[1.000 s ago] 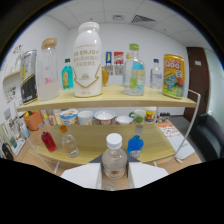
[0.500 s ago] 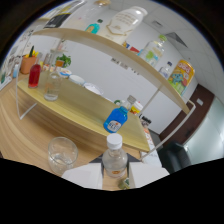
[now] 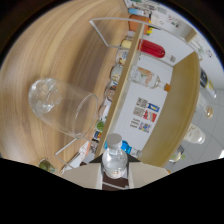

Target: Make me a cup of Mojito.

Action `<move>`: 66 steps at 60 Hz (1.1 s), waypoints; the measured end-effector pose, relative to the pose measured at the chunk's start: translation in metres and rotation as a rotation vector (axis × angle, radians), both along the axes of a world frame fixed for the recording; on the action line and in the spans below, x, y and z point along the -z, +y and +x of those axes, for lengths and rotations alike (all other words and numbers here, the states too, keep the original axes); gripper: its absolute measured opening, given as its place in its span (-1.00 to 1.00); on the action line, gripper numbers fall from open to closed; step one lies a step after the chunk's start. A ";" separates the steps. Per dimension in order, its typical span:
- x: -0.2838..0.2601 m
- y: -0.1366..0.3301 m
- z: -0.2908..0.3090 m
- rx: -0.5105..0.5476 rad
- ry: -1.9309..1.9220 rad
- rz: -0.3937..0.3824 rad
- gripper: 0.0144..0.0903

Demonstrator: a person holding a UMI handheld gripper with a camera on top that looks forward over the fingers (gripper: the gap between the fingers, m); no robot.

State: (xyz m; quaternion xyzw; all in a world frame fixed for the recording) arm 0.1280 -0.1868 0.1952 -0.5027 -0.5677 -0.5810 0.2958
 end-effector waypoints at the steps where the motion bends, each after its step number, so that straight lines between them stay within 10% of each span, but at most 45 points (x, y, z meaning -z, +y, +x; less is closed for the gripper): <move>1: 0.000 0.000 -0.001 -0.011 -0.032 -0.001 -0.46; 27: -0.008 0.001 -0.011 -0.076 -0.178 -0.034 -0.46; 50: -0.072 -0.031 -0.019 0.005 1.236 0.108 -0.46; 66: 0.004 -0.028 0.003 0.190 1.798 0.036 -0.46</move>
